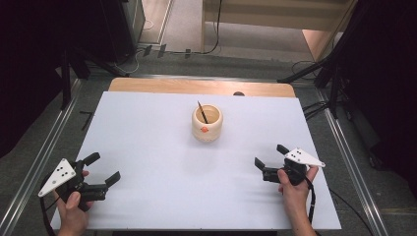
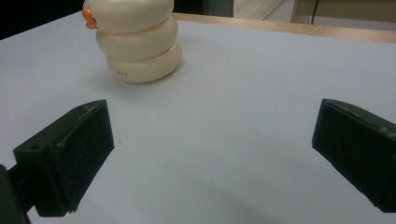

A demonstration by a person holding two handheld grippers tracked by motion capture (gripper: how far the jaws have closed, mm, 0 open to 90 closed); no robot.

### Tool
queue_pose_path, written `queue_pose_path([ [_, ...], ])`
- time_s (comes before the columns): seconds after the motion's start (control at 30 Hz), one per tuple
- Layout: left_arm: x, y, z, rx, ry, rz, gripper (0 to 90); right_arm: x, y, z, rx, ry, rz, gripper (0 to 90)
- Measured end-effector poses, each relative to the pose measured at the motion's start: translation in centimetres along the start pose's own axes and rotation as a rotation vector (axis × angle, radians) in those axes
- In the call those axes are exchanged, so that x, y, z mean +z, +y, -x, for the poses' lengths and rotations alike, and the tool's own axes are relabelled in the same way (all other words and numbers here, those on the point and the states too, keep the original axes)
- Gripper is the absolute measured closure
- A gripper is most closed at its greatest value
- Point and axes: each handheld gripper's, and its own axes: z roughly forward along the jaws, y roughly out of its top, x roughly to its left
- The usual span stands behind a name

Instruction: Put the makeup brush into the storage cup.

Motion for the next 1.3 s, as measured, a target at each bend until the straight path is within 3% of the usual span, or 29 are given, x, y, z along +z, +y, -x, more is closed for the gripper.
queue_pose_path([
  [0.87,-0.3,0.0,0.0,0.004,0.009,0.002,0.0,-3.6,-1.9,1.5,0.017,-0.043,0.013,0.0],
  [1.3,-0.3,-0.1,0.1,0.008,0.014,-0.002,0.0,-5.7,-2.9,2.2,0.025,-0.043,0.028,0.0],
])
